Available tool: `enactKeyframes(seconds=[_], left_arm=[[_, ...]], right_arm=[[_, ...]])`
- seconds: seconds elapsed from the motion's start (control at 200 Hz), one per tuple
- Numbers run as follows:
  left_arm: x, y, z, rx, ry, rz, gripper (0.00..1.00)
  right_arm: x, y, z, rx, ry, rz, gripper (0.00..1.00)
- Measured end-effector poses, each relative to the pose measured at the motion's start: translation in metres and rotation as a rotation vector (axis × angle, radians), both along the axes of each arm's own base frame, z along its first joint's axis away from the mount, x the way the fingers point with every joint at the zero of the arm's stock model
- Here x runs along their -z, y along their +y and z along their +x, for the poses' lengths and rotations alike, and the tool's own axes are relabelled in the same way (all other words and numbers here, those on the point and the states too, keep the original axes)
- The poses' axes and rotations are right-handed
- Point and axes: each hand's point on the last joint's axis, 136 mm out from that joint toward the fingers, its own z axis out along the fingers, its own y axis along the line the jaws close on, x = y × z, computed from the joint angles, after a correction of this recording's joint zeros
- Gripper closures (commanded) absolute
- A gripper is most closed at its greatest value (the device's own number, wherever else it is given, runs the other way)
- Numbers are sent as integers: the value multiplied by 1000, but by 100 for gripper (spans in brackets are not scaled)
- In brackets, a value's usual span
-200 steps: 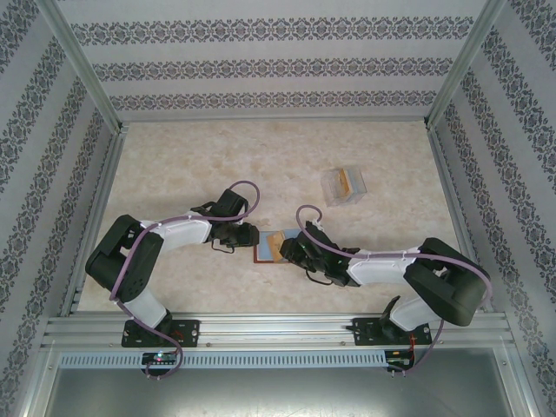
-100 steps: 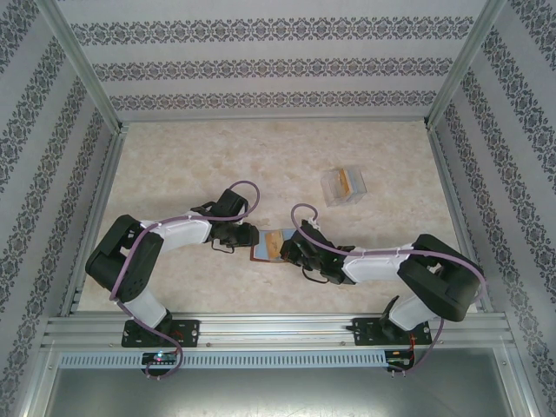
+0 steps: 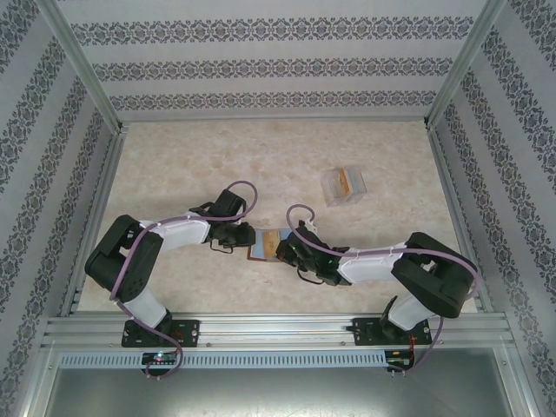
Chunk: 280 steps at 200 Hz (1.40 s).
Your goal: Put the credit cards into the card holder
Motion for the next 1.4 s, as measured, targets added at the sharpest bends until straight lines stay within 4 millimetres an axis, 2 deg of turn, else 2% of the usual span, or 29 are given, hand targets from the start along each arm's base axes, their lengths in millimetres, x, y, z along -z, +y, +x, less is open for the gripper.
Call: enactKeyframes(seconds=[0.3,0.445,0.63,0.704,0.904,1.079,1.264,1.399], left_arm=[[0,-1,0,-16,-3,-20,77],[0,-1,0,-25,0,-24,77],[0,-1,1,-26,1,-27,77],[0,-2,1,-27,2,-31,77],[1,-2,1,-27,7,-33,77],[1,-3,1,-25,8,-35,77],[1,-3,1,-24,7,-38,77],[0,-4,1,-23,5,-42,77]], right_arm=[[8,12,0,0,29,-2,99],[8,21,3,4,36,11,87],[6,19,-2,-7,29,-19,62],[2,16,-2,-6,21,-40,59],[5,4,-5,4,26,-103,61],[3,3,-2,-13,5,-144,77],[-3,12,4,-26,-11,-144,79],[2,14,5,-32,-7,-158,79]])
